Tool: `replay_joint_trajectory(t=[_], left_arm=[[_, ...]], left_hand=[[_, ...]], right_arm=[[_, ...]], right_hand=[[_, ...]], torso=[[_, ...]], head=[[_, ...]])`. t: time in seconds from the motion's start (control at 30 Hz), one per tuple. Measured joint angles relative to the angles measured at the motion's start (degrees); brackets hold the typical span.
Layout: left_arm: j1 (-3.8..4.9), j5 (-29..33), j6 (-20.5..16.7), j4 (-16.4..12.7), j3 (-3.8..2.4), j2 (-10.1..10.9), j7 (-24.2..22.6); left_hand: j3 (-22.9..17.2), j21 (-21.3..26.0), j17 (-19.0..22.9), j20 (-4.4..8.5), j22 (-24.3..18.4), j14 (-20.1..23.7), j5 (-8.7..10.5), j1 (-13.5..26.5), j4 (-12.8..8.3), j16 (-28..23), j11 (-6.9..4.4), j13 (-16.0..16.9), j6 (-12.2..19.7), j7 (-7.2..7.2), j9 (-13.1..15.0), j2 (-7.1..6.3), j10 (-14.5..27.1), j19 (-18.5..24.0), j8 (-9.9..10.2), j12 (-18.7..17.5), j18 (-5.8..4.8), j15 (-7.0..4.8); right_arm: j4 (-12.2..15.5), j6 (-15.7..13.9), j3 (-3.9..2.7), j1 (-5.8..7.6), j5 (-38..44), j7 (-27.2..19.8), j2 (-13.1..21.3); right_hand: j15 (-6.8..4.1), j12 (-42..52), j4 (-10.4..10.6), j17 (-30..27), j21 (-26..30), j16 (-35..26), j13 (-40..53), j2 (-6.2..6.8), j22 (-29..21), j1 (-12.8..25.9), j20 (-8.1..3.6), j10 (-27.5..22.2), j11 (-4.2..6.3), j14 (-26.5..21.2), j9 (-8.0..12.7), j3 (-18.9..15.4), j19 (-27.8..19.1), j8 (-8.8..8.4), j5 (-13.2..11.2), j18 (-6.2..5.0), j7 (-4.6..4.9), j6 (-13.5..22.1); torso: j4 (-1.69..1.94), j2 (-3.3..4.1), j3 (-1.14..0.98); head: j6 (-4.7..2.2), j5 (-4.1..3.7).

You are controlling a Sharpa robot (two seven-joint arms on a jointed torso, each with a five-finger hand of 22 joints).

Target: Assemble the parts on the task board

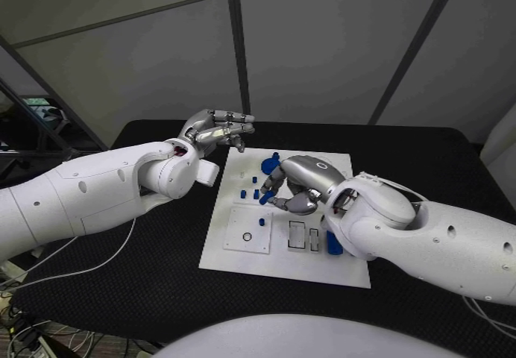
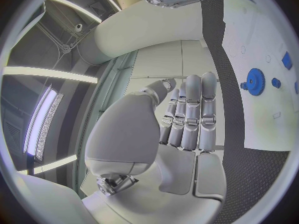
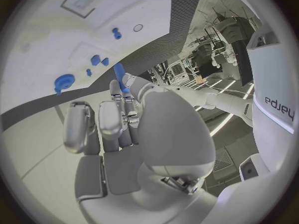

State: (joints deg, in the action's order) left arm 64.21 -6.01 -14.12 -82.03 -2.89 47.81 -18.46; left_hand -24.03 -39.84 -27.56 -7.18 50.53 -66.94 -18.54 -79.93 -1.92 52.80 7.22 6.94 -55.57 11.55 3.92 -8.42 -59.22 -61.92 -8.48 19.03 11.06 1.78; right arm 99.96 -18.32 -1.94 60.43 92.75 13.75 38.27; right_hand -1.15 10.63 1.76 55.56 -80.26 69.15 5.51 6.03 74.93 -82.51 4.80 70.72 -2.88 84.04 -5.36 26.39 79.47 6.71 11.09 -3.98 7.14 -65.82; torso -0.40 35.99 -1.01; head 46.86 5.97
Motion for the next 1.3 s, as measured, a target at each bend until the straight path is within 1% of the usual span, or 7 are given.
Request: replay_joint_trajectory(t=[0.07, 0.13, 0.27, 0.4, 0.5, 0.73, 1.3], left_arm=[[0.00, 0.0, 0.0, 0.0, 0.00, -0.2, 0.0], [0.00, 0.0, 0.0, 0.0, 0.00, -0.4, 0.0], [0.00, 0.0, 0.0, 0.3, 0.00, -0.6, 0.0], [-0.01, 0.0, 0.0, 0.4, 0.00, -0.8, 0.0], [-0.01, 0.0, 0.0, 0.4, 0.00, -0.8, 0.0], [-0.01, 0.0, 0.0, 0.4, 0.00, -0.8, 0.0], [-0.01, 0.0, 0.0, 0.4, -0.01, -0.7, 0.0]], left_hand=[[0.0, 0.0, 0.0, 0.00, 0.0, 0.0, 0.00, 0.0, 0.0, 0.0, 0.00, 0.0, 0.0, 0.00, 0.0, 0.00, 0.0, 0.0, 0.0, 0.0, 0.00, 0.00], [0.0, 0.0, 0.0, 0.00, 0.0, 0.0, 0.00, 0.0, 0.0, 0.0, 0.00, 0.0, 0.0, 0.00, 0.0, 0.00, 0.0, 0.0, 0.0, 0.0, 0.00, 0.00], [0.0, 0.0, 0.0, 0.00, 0.0, 0.0, 0.00, 0.0, 0.0, 0.0, 0.00, 0.0, 0.0, 0.00, 0.0, 0.00, 0.0, 0.0, 0.0, 0.0, 0.00, 0.00], [0.0, 0.0, 0.1, -0.20, 0.0, 0.2, 0.00, 0.0, 0.0, 0.0, 0.00, 0.0, 0.0, 0.00, 0.0, 0.00, 0.0, 0.2, 0.0, 0.0, 0.00, 0.18], [0.0, 0.0, 0.1, -0.21, 0.0, 0.2, 0.00, 0.0, 0.0, 0.0, 0.00, 0.0, 0.0, 0.00, 0.0, 0.00, 0.0, 0.2, 0.0, 0.0, 0.00, 0.18], [0.0, 0.0, 0.1, -0.21, 0.0, 0.2, 0.00, 0.0, 0.0, 0.0, 0.00, 0.0, 0.0, 0.00, 0.0, 0.00, 0.0, 0.2, 0.0, 0.0, 0.00, 0.18], [0.0, 0.0, 0.1, -0.21, 0.0, 0.2, 0.00, 0.0, 0.0, 0.0, 0.00, 0.0, 0.0, 0.00, 0.0, -0.01, 0.0, 0.2, 0.0, 0.0, 0.00, 0.18]], right_arm=[[-0.4, 0.5, 0.99, -0.19, -0.5, -0.8, -1.4], [-0.7, 1.2, 1.70, -0.38, -0.9, -1.6, -2.4], [-1.6, 2.2, 2.33, -0.68, -1.6, -2.7, -3.7], [-2.5, 3.3, 3.15, -0.98, -2.0, -3.7, -4.7], [-3.2, 4.0, 3.55, -1.13, -2.3, -4.2, -5.1], [-4.4, 5.0, 3.96, -1.29, -2.2, -4.8, -5.9], [-5.8, 7.8, 4.06, -1.34, 0.6, -3.0, -6.6]], right_hand=[[0.00, 0.0, 0.0, -0.1, 0.0, 0.0, 0.0, 0.00, 0.0, 0.0, 0.00, 0.0, 0.00, 0.0, 0.0, 0.0, 0.0, 0.00, 0.1, 0.00, 0.19, 0.2], [0.00, 0.0, 0.0, -0.1, 0.0, 0.0, 0.0, 0.06, 0.0, -0.1, 0.00, 0.0, 0.00, 0.0, 0.0, 0.0, 0.0, 0.01, 0.2, 0.00, 0.20, 0.2], [0.00, 0.0, 0.0, -0.1, 0.0, 0.0, -0.1, 0.07, 0.0, -0.1, 0.00, 0.0, 0.00, 0.0, 0.0, 0.0, 0.0, 0.01, 0.2, 0.00, 0.20, 0.2], [0.00, 0.0, 0.0, -0.1, 0.0, 0.2, -0.1, 0.08, 0.0, -0.1, 0.00, -0.1, -0.12, 0.0, 0.0, 0.0, 0.0, 0.01, 0.2, 0.00, 0.28, 0.3], [0.00, 0.0, 0.0, -0.1, 0.0, 0.2, -0.1, 0.08, 0.0, -0.1, 0.00, -0.2, -0.21, 0.0, 0.0, 0.0, 0.0, 0.00, 0.2, -0.01, 0.28, 0.3], [0.00, 0.0, 0.0, -0.1, 0.0, 0.2, -0.1, 0.16, 0.0, -0.1, 0.00, -0.2, -0.21, 0.0, 0.0, 0.0, 0.0, -0.07, 0.2, -0.01, 0.32, 0.4], [0.00, -0.2, 0.0, -0.1, 0.0, 0.2, 0.0, 0.32, 0.0, 0.0, 0.00, -0.2, -0.22, 0.0, -0.1, 0.0, 0.0, -0.31, 0.2, -0.01, 0.33, 0.7]], torso=[[0.09, 0.00, 0.00], [0.22, 0.01, 0.03], [0.26, 0.02, 0.07], [0.23, 0.05, 0.04], [0.20, 0.05, 0.02], [0.20, 0.01, -0.02], [0.14, -0.03, 0.01]], head=[[0.09, 0.16], [0.18, 0.30], [0.32, 0.63], [0.54, 1.01], [0.68, 1.18], [0.93, 1.44], [1.16, 1.63]])
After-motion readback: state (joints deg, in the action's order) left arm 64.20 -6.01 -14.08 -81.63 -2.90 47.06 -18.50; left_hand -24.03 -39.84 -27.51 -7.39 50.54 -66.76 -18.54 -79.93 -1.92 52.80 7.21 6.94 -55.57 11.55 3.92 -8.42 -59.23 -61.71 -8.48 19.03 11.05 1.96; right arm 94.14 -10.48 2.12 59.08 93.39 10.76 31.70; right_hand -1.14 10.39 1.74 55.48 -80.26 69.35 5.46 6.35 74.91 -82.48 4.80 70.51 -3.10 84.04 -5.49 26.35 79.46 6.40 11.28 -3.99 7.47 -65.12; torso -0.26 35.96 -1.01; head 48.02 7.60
